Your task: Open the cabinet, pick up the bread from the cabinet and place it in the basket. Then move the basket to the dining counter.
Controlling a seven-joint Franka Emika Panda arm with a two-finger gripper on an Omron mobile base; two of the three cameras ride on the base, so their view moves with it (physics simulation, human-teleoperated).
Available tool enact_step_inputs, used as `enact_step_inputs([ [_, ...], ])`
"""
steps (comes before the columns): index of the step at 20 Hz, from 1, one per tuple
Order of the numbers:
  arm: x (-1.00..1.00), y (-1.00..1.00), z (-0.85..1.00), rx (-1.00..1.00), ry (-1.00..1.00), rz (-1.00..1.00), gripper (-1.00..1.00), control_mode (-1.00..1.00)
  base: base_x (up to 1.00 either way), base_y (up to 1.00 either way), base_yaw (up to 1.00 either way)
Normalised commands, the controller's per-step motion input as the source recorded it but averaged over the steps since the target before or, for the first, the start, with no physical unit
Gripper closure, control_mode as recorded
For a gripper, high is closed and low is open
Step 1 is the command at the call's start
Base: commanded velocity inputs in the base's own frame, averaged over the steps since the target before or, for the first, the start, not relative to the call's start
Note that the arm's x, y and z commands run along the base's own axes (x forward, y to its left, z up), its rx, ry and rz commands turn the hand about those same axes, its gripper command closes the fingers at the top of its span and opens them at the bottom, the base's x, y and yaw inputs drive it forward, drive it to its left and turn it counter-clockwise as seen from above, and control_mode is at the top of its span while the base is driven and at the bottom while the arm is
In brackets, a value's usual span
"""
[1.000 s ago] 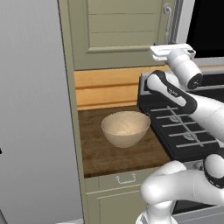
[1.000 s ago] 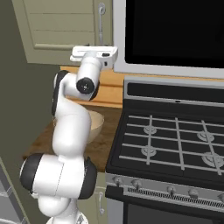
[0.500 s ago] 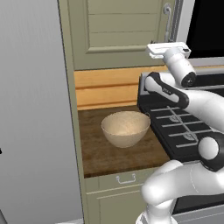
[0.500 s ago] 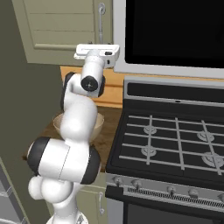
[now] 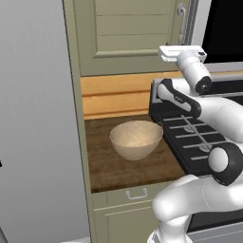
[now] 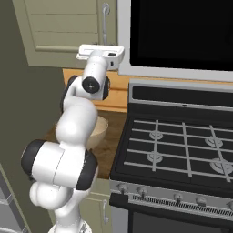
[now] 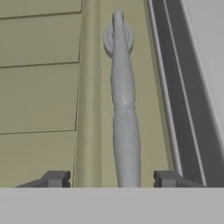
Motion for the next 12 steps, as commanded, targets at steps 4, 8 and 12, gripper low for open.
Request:
enact_step_inputs([
  [4, 0.03, 0.00, 0.00, 0.00, 0.00, 0.00, 1.00, -1.00, 0.00, 0.00, 0.00],
  [8, 0.09, 0.00, 0.00, 0.00, 0.00, 0.00, 1.00, -1.00, 0.00, 0.00, 0.00],
  [12, -0.08, 0.00, 0.09, 0.00, 0.00, -0.01, 1.00, -1.00, 0.00, 0.00, 0.00],
])
